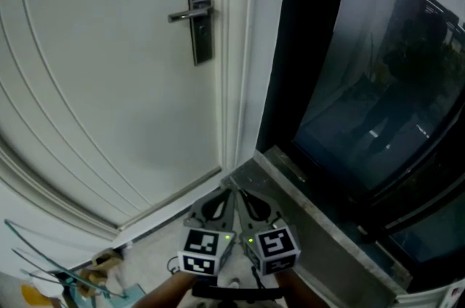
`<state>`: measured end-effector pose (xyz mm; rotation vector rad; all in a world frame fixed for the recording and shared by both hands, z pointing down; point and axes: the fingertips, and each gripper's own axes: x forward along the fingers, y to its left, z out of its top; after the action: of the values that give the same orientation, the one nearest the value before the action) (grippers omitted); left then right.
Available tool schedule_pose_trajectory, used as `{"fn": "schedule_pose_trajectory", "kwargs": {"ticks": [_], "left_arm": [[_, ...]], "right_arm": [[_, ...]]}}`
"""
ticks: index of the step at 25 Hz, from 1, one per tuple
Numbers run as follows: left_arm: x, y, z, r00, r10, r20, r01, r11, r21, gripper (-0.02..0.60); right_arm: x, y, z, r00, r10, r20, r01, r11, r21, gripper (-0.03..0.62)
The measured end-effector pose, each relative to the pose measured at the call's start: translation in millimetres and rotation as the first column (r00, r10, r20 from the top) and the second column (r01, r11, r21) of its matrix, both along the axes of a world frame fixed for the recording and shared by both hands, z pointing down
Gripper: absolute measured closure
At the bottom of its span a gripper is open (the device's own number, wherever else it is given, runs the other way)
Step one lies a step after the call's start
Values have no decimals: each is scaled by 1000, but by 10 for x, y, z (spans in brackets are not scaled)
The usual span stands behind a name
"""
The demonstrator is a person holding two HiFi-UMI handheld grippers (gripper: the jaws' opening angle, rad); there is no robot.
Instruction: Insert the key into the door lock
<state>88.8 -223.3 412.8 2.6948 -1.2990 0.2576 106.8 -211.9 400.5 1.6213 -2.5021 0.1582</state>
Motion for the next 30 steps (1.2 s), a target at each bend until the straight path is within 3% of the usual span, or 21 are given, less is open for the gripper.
{"fn": "schedule_pose_trajectory", "kwargs": {"ticks": [7, 16, 22, 27, 30], "left_arm": [[-159, -591, -99, 999, 30, -18, -29, 1000, 11, 572], [-440, -1245, -253, 996, 76, -41, -75, 997, 26, 572], [-591, -1526, -398, 991, 110, -75, -107, 993, 43, 572], [-670, -1659, -491, 987, 125, -99, -121, 991, 49, 572], [-714, -1754, -566, 986, 123, -111, -117, 992, 57, 572]], "right_arm": [[-150, -610, -109, 999, 30, -32, -30, 999, 23, 574], [-475, -1239, -269, 973, 40, -227, -26, 997, 66, 574], [-623, -1559, -456, 894, 73, -442, 0, 987, 163, 574], [-724, -1753, -631, 833, 99, -545, 37, 972, 234, 574], [-750, -1854, -732, 766, 116, -632, 58, 967, 249, 574]]}}
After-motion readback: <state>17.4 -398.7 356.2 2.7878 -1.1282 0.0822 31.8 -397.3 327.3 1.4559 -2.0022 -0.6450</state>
